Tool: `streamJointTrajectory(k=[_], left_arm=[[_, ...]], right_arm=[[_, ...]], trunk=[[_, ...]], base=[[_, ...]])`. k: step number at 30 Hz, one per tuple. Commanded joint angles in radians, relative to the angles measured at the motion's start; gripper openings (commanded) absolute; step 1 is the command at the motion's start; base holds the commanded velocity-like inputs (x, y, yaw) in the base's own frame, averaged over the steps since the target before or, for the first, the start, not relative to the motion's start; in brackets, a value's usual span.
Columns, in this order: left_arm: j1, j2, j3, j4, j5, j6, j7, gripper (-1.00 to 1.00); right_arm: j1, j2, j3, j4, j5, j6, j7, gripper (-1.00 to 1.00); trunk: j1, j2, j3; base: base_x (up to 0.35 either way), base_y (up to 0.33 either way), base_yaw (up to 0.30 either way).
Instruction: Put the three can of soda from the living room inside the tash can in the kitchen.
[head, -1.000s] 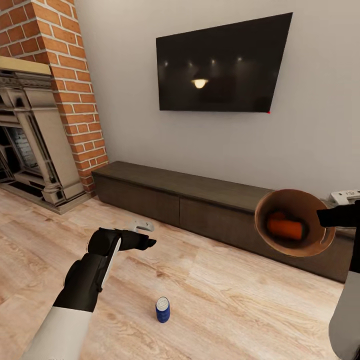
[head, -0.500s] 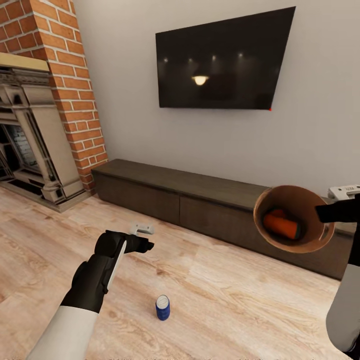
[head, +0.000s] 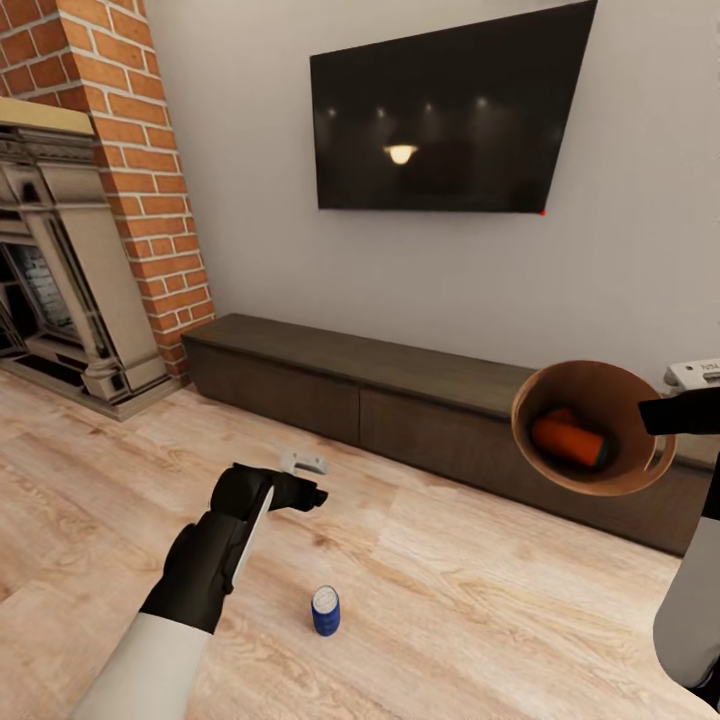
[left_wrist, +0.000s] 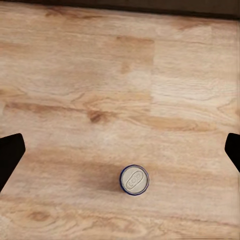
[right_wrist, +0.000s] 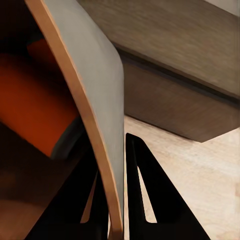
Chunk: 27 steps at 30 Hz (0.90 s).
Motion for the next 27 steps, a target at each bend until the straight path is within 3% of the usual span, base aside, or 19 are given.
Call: streamJointTrajectory(k=[1, 4, 11, 27], left_arm=[[0.0, -0.002, -0.006, 0.005, -0.002, 0.001, 0.001, 1.0], [0.0, -0.01, -0.038, 0.028, -0.001, 0.003, 0.018, 1.0], [0.001, -0.012, -0.055, 0.037, 0.009, 0.0, 0.032, 1.0], [0.001, -0.014, -0.058, 0.039, 0.008, 0.0, 0.033, 1.0]], right_arm=[[0.0, 0.0, 0.0, 0.0, 0.001, 0.005, 0.006, -1.0], [0.001, -0.001, -0.001, 0.0, 0.0, 0.005, 0.006, -1.0], [0.001, 0.002, -0.002, 0.0, 0.0, 0.005, 0.006, -1.0], [0.0, 0.0, -0.001, 0.0, 0.0, 0.005, 0.006, -1.0]], trunk=[[0.0, 0.0, 0.002], [-0.002, 0.001, 0.009], [-0.002, 0.001, -0.001], [0.005, -0.003, -0.088]], base=[[0.0, 0.0, 0.0], [0.0, 0.0, 0.0], [0.0, 0.0, 0.0], [0.0, 0.0, 0.0]])
